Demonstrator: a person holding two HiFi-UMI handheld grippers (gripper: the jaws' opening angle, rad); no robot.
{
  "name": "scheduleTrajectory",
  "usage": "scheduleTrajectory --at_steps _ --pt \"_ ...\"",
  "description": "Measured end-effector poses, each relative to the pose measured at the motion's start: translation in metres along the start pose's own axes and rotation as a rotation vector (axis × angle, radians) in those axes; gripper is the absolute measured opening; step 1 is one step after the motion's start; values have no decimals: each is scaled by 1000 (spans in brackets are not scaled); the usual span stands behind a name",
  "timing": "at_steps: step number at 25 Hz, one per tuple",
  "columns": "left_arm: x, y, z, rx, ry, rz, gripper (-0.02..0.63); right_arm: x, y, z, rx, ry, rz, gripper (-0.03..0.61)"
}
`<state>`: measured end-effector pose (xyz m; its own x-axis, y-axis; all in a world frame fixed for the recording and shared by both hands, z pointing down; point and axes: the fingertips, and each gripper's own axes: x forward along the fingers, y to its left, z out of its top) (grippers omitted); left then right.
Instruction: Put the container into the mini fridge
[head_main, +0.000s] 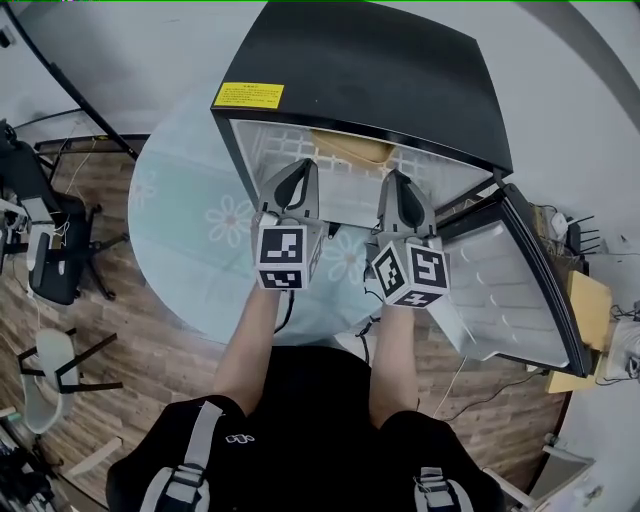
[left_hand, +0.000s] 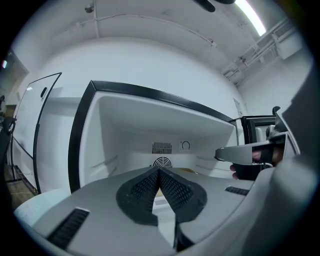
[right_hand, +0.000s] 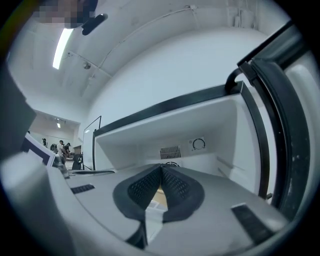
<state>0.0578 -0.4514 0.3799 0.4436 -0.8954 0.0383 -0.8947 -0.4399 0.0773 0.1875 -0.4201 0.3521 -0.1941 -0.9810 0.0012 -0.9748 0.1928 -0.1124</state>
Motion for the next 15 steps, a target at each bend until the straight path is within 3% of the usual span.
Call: scheduleTrajectory --at_steps 9,15 --pt "-16 -16 18 -42 -58 -20 12 -18 6 8 -31 -47 19 6" --pt "-20 -36 23 -29 -86 -43 12 -25 10 12 -38 -70 23 3"
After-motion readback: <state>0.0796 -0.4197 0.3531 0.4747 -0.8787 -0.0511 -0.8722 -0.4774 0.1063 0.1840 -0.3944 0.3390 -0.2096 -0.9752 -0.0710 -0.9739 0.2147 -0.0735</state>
